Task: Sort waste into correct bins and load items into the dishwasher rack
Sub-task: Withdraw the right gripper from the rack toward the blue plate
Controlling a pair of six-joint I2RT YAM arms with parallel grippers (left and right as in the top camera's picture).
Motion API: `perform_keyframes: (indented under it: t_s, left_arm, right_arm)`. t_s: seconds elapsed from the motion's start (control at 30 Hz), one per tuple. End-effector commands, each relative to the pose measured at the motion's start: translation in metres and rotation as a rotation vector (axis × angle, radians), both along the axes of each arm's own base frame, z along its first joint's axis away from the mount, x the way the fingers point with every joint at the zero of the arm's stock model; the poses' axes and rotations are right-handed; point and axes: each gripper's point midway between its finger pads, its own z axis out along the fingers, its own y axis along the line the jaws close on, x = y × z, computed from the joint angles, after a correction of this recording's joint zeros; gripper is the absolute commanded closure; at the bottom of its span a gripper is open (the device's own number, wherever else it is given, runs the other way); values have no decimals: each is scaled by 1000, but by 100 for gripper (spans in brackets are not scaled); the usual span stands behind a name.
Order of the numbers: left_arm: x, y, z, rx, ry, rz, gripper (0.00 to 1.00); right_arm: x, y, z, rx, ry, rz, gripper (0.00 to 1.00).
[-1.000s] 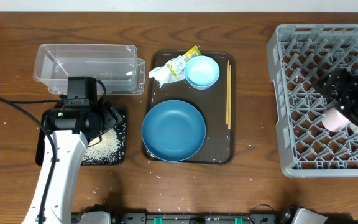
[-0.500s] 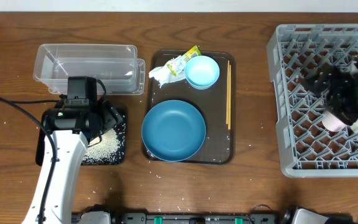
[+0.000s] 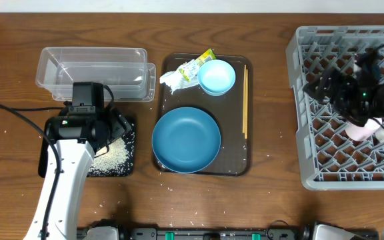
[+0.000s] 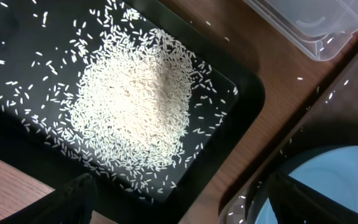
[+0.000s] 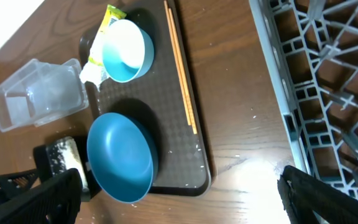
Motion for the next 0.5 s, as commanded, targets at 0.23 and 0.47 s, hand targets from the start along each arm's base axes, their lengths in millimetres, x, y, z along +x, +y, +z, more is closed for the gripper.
perform_keyframes:
  t_s: [0.23, 0.47]
  left_arm:
    - [3, 4, 4, 16, -7, -4, 10]
    - [3, 4, 4, 16, -7, -4, 10]
  right_arm:
    - [6, 79, -19, -40, -45, 273, 1]
    - [5, 126, -17, 21, -44, 321, 1]
